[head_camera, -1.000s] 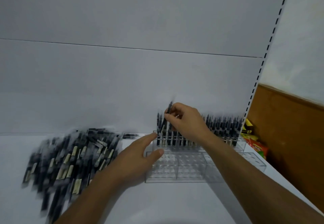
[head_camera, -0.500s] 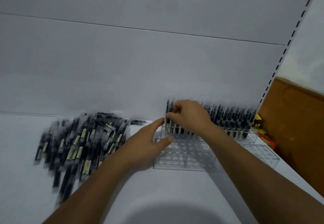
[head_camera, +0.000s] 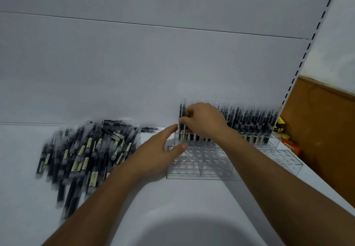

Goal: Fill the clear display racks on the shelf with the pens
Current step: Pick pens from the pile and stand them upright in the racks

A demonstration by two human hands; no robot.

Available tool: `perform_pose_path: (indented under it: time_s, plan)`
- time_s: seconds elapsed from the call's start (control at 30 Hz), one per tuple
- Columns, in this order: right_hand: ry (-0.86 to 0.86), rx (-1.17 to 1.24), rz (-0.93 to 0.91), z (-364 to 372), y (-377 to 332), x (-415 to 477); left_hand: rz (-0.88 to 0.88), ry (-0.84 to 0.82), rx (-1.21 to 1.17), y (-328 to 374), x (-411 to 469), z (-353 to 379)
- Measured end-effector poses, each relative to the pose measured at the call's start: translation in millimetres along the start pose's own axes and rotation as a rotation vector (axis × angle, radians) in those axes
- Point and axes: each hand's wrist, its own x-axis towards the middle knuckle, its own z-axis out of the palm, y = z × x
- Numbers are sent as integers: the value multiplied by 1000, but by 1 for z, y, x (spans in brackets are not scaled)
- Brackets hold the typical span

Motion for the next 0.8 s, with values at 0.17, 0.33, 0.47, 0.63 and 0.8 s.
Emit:
perform_pose_path:
  time_s: [0.17, 0.33, 0.47, 0.63, 0.8]
  plan:
    - [-40, -50, 2, 12, 3, -2, 43, -1, -19, 1, -1, -1]
    - [-47, -45, 30, 10, 5, -2, 23, 6, -3, 0, 1, 0]
    - [-46, -54, 23, 8, 3, -4, 32, -14, -35, 4, 0, -1]
    - [-52, -63, 58, -1, 1, -12, 6, 120, -134, 9, -5, -7]
    - [-4, 23, -57, -9, -30, -28, 11, 375, -243, 20, -18, -35]
